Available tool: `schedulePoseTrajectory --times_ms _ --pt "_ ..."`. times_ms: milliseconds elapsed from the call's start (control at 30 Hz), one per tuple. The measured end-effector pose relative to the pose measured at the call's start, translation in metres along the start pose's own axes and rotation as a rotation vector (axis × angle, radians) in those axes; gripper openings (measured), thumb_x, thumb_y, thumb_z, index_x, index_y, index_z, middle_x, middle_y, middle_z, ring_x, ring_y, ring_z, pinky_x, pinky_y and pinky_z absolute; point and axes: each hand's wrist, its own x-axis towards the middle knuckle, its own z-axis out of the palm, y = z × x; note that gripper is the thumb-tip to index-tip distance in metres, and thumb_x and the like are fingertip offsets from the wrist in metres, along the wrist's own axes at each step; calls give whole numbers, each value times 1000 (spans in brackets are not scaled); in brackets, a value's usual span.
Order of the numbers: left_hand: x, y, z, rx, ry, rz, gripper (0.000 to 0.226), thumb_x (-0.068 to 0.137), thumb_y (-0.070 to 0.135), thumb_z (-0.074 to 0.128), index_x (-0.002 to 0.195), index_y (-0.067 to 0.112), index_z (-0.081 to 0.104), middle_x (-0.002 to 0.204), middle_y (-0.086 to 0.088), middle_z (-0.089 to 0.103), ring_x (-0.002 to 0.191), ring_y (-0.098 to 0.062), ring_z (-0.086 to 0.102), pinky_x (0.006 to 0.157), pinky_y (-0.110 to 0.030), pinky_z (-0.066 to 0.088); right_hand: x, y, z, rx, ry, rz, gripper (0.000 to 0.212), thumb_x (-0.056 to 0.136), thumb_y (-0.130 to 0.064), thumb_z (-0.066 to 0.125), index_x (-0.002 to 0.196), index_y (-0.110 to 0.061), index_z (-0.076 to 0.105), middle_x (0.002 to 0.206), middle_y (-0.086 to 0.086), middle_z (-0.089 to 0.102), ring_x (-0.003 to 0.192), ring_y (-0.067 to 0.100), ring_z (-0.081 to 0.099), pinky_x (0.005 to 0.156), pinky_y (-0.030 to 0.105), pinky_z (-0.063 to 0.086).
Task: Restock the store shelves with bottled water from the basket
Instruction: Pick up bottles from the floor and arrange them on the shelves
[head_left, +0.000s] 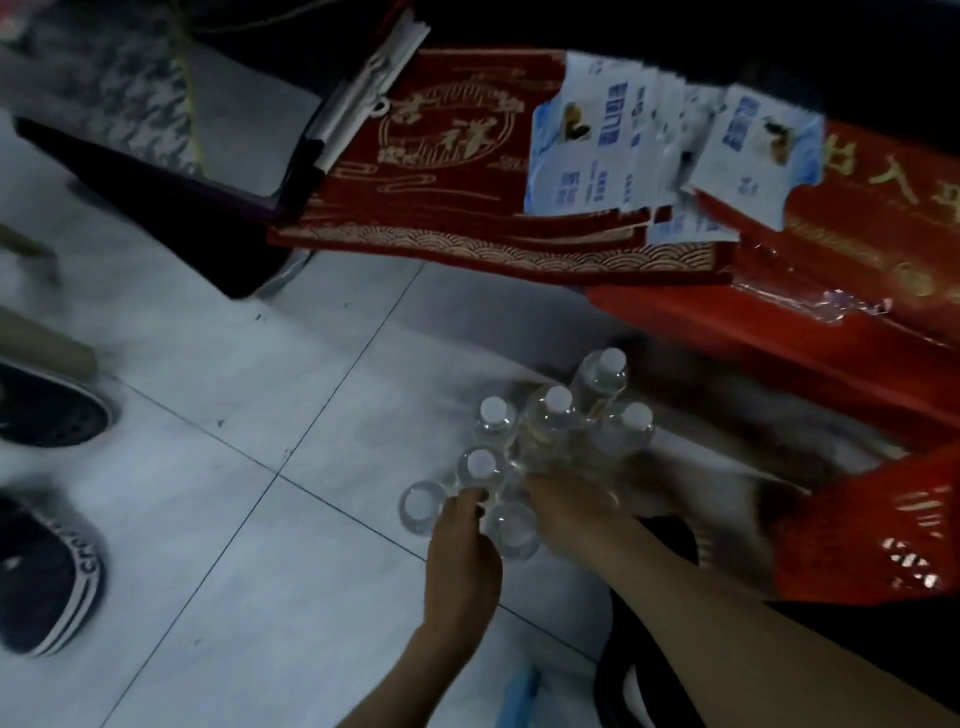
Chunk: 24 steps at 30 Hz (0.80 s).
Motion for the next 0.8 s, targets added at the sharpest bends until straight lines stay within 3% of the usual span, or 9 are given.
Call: schedulePoseTrajectory --times_ms 167,267,333,467,533,600,700,767,800 --pt "-11 -24 21 -26 -167 -182 69 71 -13 55 132 20 51 119 5 58 109 -17 58 90 -33 51 13 18 -4 27 315 167 29 90 -26 57 118 -19 61 121 5 63 114 30 59 89 40 49" --pt "-4 -26 34 -98 -160 -233 62 71 1 68 126 27 54 119 5 64 107 -16 61 86 -32 54 18 51 3 330 163 315 38 94 -20 53 132 -19 54 135 10 57 123 32 55 99 41 48" --pt "-1 -27 40 -111 -154 -243 64 67 11 74 121 36 52 118 7 64 104 -13 63 81 -33 56 21 77 13 439 -8 210 50 89 -20 57 138 -22 51 142 9 53 127 30 53 104 38 45" --pt "2 -33 46 -165 -186 -257 73 63 12 79 115 52 46 112 17 66 101 -2 62 78 -27 54 26 108 20 407 -43 7 50 93 -16 55 139 -35 49 148 -5 47 135 19 46 109 26 35" --pt "4 -35 48 -180 -204 -263 77 60 14 81 119 50 47 112 19 66 103 0 62 80 -25 53 25 112 30 353 -77 -51 77 81 -9 67 148 -32 37 152 -7 40 138 17 39 109 19 27" --pt "7 -38 51 -180 -213 -254 80 57 15 85 124 39 50 113 17 66 105 -1 62 83 -23 52 24 110 43 474 -126 0 102 68 -6 80 152 -30 27 154 -2 37 140 18 38 111 22 31" --pt "12 -36 59 -165 -239 -212 82 56 14 89 123 40 49 112 20 66 105 5 60 81 -20 53 26 102 50 670 -82 17 88 64 -2 83 138 -32 44 141 -3 52 126 16 51 92 23 50" --pt "11 -30 62 -181 -238 -214 83 54 13 88 119 46 49 109 23 66 102 8 60 79 -25 57 26 102 47 743 -85 20 74 66 5 78 125 -33 53 133 -4 56 115 15 56 67 11 50" --pt "10 -28 63 -199 -234 -223 82 53 13 88 116 47 50 107 25 67 101 8 61 78 -28 59 24 103 45 727 -87 15 73 67 7 76 123 -33 55 132 -4 56 114 16 56 63 10 49"
